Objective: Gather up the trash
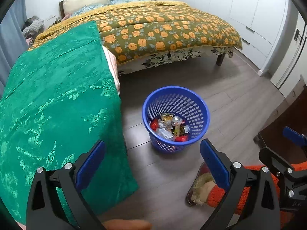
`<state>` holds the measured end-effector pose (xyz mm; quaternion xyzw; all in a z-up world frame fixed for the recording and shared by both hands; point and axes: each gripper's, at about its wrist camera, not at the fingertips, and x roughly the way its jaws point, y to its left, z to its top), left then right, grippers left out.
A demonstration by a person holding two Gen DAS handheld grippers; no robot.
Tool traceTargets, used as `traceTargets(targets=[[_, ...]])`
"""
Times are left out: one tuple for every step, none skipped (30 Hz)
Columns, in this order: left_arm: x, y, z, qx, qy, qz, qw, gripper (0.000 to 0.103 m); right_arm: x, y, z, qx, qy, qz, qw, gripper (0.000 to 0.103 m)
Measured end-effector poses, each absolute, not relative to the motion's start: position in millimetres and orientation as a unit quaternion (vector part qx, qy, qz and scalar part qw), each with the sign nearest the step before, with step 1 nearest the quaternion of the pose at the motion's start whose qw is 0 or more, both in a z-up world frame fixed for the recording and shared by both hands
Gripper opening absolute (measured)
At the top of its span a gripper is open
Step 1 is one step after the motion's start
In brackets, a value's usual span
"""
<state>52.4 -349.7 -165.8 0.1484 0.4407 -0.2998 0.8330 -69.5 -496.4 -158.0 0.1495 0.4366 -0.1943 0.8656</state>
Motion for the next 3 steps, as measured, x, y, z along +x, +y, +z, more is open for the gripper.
traceTargets(targets=[[52.3, -349.5, -165.4, 0.147, 0.441, -0.301, 0.833, 0.097, -69.8, -496.6, -157.9, 0.149, 0.436, -0.194, 0.866, 0.098], [52.2, -350.3, -165.1, 0.147, 0.442, -0.301, 0.832, 0.097, -69.8, -496.6, -157.9, 0.149, 0.436, -0.194, 0.866, 0.099], [52.4, -349.5, -165.0, 0.146, 0.443, -0.301, 0.832, 0.097, -69.9, -496.6, -158.1, 0.149, 0.436, -0.193, 0.866, 0.099]])
